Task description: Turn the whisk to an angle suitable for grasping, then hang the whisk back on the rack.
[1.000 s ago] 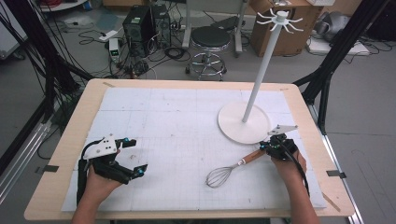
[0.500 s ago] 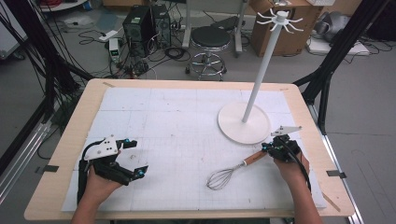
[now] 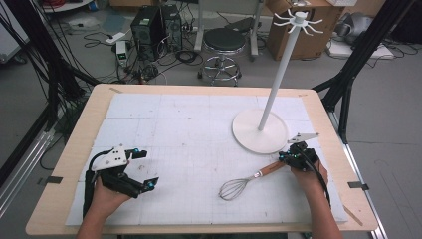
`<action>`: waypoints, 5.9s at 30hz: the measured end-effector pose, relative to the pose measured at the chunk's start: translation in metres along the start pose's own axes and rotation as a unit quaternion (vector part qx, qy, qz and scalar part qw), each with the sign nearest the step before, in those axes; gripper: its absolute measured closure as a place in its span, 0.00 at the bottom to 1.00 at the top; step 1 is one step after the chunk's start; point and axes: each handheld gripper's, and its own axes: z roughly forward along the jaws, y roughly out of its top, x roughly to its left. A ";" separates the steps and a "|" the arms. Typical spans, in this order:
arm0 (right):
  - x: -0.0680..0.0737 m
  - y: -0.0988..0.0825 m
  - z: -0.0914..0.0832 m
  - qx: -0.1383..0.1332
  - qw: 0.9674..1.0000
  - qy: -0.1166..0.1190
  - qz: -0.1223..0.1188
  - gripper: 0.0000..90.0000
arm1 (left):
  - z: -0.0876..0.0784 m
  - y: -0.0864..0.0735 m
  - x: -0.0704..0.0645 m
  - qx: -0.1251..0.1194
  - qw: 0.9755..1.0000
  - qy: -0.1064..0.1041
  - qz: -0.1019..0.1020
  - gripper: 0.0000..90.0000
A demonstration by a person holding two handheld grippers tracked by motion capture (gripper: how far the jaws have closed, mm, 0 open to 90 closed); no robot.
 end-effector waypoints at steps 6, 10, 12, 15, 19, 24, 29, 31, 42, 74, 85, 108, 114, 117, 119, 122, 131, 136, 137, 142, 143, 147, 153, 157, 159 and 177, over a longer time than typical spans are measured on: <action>0.001 -0.009 -0.003 0.003 1.000 -0.001 0.002 1.00 | -0.001 0.000 0.000 0.000 1.000 0.001 0.001 0.02; 0.001 -0.017 -0.007 -0.006 1.000 0.003 0.013 1.00 | 0.001 0.000 0.000 -0.001 1.000 -0.001 -0.001 0.02; 0.000 -0.021 -0.010 -0.008 1.000 0.002 0.015 1.00 | 0.001 0.000 -0.001 0.000 1.000 -0.001 0.000 0.02; 0.001 -0.026 -0.015 -0.007 1.000 0.000 0.017 1.00 | 0.001 0.001 -0.001 0.000 1.000 -0.002 0.002 0.02; 0.002 -0.033 -0.021 -0.004 1.000 0.001 0.017 1.00 | 0.001 0.001 -0.001 0.000 1.000 -0.003 0.002 0.02; 0.005 -0.038 -0.028 0.000 1.000 0.004 0.012 1.00 | 0.001 0.001 -0.001 0.000 1.000 -0.003 0.002 0.02; 0.007 -0.044 -0.037 -0.009 1.000 0.007 0.017 1.00 | 0.001 0.001 -0.001 -0.001 1.000 -0.002 0.002 0.02; 0.008 -0.045 -0.039 -0.011 1.000 0.008 0.019 1.00 | 0.001 0.001 -0.001 0.001 1.000 -0.002 0.003 0.02; 0.013 -0.049 -0.037 -0.011 1.000 0.012 0.020 1.00 | 0.003 0.002 -0.003 0.001 1.000 -0.004 0.006 0.02; 0.034 -0.018 -0.079 -0.189 0.976 0.102 -0.025 0.63 | -0.001 0.004 -0.004 -0.003 1.000 -0.004 0.011 0.02; 0.041 -0.012 -0.089 -0.236 0.962 0.130 -0.053 0.43 | -0.005 0.007 -0.003 -0.011 1.000 -0.001 0.016 0.02; 0.039 -0.015 -0.077 -0.211 0.968 0.126 -0.059 0.24 | -0.005 0.004 -0.002 -0.007 1.000 -0.001 0.013 0.02; 0.043 -0.012 -0.074 -0.194 0.970 0.120 -0.078 0.24 | -0.003 0.007 -0.003 -0.008 1.000 -0.002 0.015 0.02; 0.043 -0.010 -0.072 -0.184 0.972 0.124 -0.082 0.24 | -0.002 0.008 -0.003 -0.007 1.000 -0.002 0.015 0.02; 0.042 -0.008 -0.070 -0.171 0.974 0.122 -0.088 0.24 | -0.001 0.009 -0.003 -0.008 1.000 -0.001 0.016 0.02; 0.041 -0.003 -0.068 -0.144 0.977 0.121 -0.104 0.24 | 0.000 0.009 -0.004 -0.004 1.000 -0.003 0.019 0.02; 0.044 0.009 -0.051 -0.068 0.977 0.141 -0.142 0.24 | -0.004 0.007 -0.003 -0.006 1.000 0.000 0.016 0.02; 0.051 0.010 -0.036 -0.014 0.976 0.144 -0.163 0.26 | -0.005 0.007 -0.003 -0.008 1.000 0.001 0.014 0.02; 0.053 0.010 -0.033 -0.006 0.975 0.145 -0.168 0.26 | -0.005 0.007 -0.003 -0.008 1.000 0.001 0.015 0.02; 0.058 0.009 -0.022 0.029 0.971 0.160 -0.177 0.34 | -0.005 0.007 -0.003 -0.006 1.000 0.000 0.017 0.02; 0.058 0.008 -0.021 0.036 0.970 0.160 -0.179 0.36 | -0.005 0.007 -0.003 -0.005 1.000 0.000 0.017 0.02; 0.059 0.007 -0.017 0.057 0.967 0.163 -0.190 0.46 | -0.004 0.007 -0.003 -0.005 1.000 0.001 0.016 0.02; 0.064 0.006 -0.012 0.081 0.962 0.157 -0.208 0.62 | -0.004 0.007 -0.003 -0.003 1.000 0.000 0.017 0.02; 0.068 0.007 -0.014 0.080 0.957 0.155 -0.231 0.67 | -0.004 0.007 -0.003 -0.003 1.000 -0.001 0.017 0.02; 0.072 0.007 -0.014 0.074 0.953 0.162 -0.246 0.72 | -0.003 0.007 -0.004 -0.003 1.000 -0.001 0.016 0.02; 0.106 0.025 -0.001 0.049 0.944 0.175 -0.274 0.77 | -0.006 0.006 -0.004 -0.007 1.000 0.001 0.016 0.02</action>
